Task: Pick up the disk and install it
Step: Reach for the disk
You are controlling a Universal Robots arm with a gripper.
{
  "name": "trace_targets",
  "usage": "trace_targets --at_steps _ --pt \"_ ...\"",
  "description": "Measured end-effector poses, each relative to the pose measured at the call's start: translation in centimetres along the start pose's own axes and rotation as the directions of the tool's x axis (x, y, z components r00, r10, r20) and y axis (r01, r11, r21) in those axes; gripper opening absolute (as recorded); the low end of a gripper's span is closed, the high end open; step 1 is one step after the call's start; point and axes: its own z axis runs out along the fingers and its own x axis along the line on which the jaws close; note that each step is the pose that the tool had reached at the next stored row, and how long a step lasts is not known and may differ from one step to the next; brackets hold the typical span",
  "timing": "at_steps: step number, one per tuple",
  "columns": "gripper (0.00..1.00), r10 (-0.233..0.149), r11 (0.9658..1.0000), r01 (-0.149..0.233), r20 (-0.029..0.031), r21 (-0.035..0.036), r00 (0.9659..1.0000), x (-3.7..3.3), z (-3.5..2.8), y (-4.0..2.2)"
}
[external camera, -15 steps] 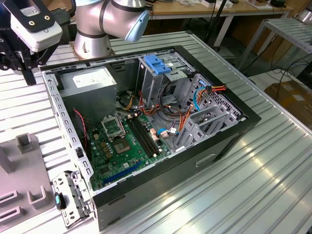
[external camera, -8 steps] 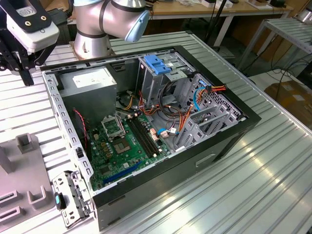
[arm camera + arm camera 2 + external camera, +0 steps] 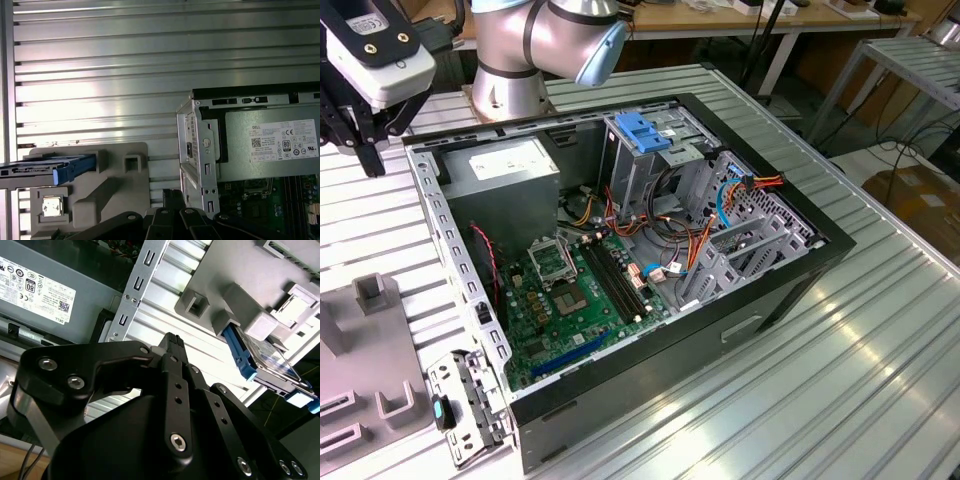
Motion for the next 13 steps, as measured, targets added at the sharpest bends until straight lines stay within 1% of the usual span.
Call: trace_targets --at_steps 9,13 --pt "0.11 0.000 1.0000 0.000 -0.0010 0.0001 1.0000 0.26 0.00 -0.02" --pt "0.11 0.000 1.0000 0.000 -0.0014 0.0001 1.0000 0.55 0.00 -0.04"
